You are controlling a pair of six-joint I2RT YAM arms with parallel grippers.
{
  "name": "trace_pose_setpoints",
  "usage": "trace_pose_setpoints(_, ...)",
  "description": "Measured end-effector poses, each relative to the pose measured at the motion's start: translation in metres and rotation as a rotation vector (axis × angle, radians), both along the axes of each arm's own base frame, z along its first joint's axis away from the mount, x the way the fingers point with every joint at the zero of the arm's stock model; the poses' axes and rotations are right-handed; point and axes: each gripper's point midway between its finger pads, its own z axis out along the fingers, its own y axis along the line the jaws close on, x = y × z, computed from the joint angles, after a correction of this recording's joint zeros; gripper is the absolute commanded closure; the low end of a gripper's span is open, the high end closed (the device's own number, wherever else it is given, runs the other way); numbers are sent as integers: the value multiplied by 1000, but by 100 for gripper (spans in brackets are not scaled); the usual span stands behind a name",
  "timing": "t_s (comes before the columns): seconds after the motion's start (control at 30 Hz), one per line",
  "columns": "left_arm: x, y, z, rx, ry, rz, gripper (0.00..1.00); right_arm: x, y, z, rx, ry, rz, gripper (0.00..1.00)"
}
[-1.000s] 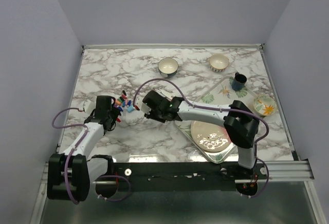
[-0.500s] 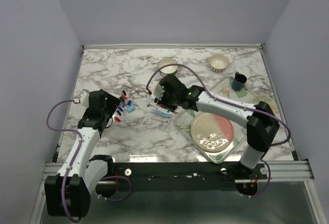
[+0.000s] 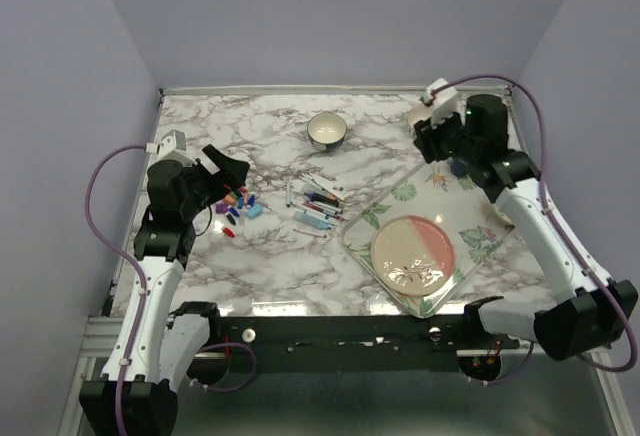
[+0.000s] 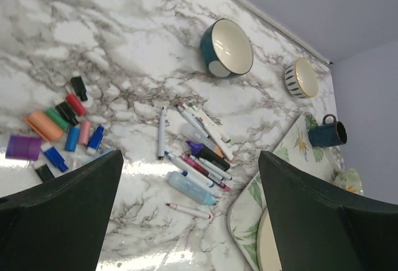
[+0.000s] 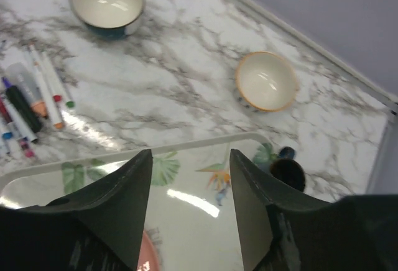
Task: Open the pen caps
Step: Place the pen cap on the table with the left arm
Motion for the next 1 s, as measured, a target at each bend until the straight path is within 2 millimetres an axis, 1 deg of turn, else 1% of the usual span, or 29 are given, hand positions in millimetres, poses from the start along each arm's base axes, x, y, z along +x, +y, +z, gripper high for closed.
trace_pose_setpoints(0.03,0,0,9,26,-21,-16,1,1,-20,7,20,-22,-45,24)
trace_pose_setpoints(0.07,0,1,20,65,-47,-32,1,-1,-42,16,50,-50,-103,17)
trace_pose_setpoints(0.1,-1,2,26,101,-66,-44,1,-3,-61,24,60,-85,-148,1)
trace_pose_setpoints(0.13,-1,4,33,144,-84,-53,1,-6,-69,27,72,-96,-165,0)
trace_pose_setpoints(0.17,-3,7,40,186,-100,-60,1,-14,-88,36,87,-148,-214,0)
trace_pose_setpoints(0.2,-4,9,42,222,-109,-63,1,-20,-96,41,95,-184,-237,0)
trace_pose_setpoints(0.23,-7,12,43,259,-118,-65,1,-30,-107,46,109,-227,-275,0)
trace_pose_setpoints(0.27,-9,14,42,281,-120,-67,1,-37,-111,51,120,-256,-291,0)
trace_pose_setpoints(0.33,-15,16,37,321,-132,-75,1,-51,-126,57,151,-320,-347,0)
trace_pose_setpoints(0.43,-23,18,24,355,-133,-85,1,-63,-139,58,187,-346,-408,0)
trace_pose_setpoints(0.53,-29,22,14,379,-135,-77,1,-68,-150,52,231,-336,-475,0)
trace_pose_setpoints(0.6,-33,23,10,390,-139,-73,1,-72,-157,41,261,-318,-527,0)
trace_pose_setpoints(0.7,-38,26,14,405,-167,-57,1,-81,-177,24,307,-315,-640,0)
trace_pose_setpoints(0.73,-39,27,16,408,-176,-53,1,-87,-186,17,327,-316,-693,0)
trace_pose_setpoints(0.77,-40,28,19,412,-186,-47,1,-90,-191,14,337,-318,-722,0)
trace_pose_setpoints(0.83,-40,29,22,418,-201,-36,1,-93,-199,17,365,-339,-773,0)
trace_pose_setpoints(0.9,-40,30,23,423,-201,-30,1,-94,-204,19,375,-349,-796,0)
trace_pose_setpoints(1.0,-39,31,21,425,-196,-28,1,-93,-205,19,386,-349,-809,0)
